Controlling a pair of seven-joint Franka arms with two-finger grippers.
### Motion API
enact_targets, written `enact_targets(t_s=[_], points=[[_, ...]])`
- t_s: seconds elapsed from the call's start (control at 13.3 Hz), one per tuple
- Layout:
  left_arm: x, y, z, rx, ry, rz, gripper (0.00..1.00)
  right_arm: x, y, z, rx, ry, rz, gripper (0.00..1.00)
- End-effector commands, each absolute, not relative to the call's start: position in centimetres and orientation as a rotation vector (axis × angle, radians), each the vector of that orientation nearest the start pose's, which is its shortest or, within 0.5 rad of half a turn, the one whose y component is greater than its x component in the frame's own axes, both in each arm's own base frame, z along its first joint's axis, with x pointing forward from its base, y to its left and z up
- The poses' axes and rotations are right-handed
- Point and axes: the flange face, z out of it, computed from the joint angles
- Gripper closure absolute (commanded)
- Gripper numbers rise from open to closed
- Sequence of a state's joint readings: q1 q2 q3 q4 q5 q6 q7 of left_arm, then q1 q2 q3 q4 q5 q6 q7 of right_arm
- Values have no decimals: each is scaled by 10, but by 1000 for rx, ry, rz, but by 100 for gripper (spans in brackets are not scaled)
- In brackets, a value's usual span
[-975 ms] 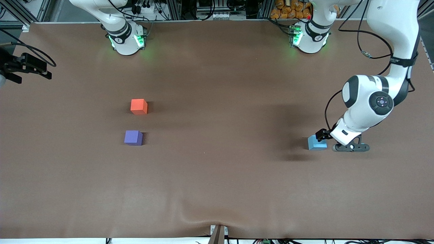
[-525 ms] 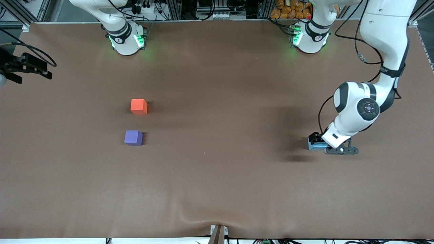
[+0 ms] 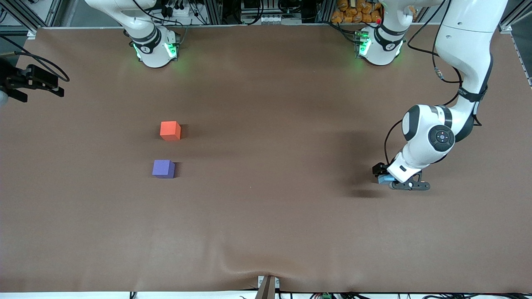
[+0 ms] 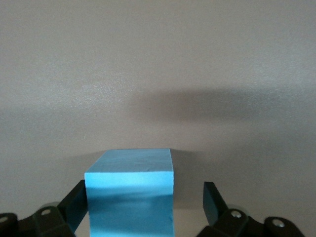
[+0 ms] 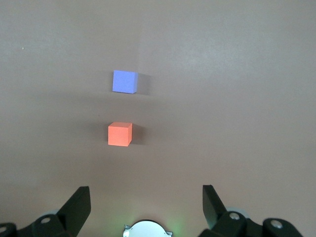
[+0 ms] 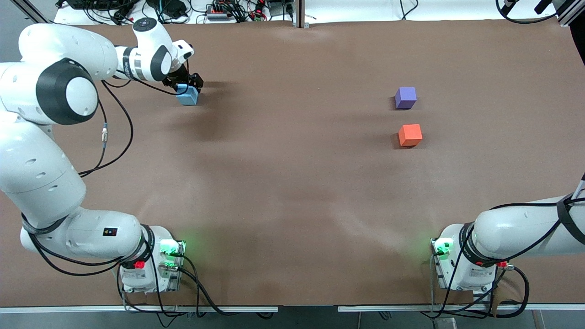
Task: Place blue block between orange and purple blocks
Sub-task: 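Close the left gripper on the light blue block and lift it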
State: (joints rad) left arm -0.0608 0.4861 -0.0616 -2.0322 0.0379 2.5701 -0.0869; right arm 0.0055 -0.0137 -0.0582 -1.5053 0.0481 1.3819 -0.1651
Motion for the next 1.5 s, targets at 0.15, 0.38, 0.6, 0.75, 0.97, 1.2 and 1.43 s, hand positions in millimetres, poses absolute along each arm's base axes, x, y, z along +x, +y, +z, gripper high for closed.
enact_targets(t_s=[0.15,0.38,0.6,0.75,0.97,1.2,1.43], points=[[601,-72,204,-3148,100,-100,27,530,-21,649,-3060,-194,168,0],[600,-76,202,-3141,131,-89,100,529,-23,649,-3059,-190,175,0],[599,-107,215,-3157,200,-89,100,529,-22,649,-3061,-192,173,0],[607,-148,236,-3175,279,-74,100,529,-20,650,-3061,-196,173,0],[615,-233,268,-3168,447,-65,100,530,-20,649,-3061,-196,171,0],[608,-329,269,-3168,602,-93,100,530,-22,650,-3060,-190,168,0],[585,-432,250,-3183,696,-119,100,530,-19,651,-3062,-199,164,0]])
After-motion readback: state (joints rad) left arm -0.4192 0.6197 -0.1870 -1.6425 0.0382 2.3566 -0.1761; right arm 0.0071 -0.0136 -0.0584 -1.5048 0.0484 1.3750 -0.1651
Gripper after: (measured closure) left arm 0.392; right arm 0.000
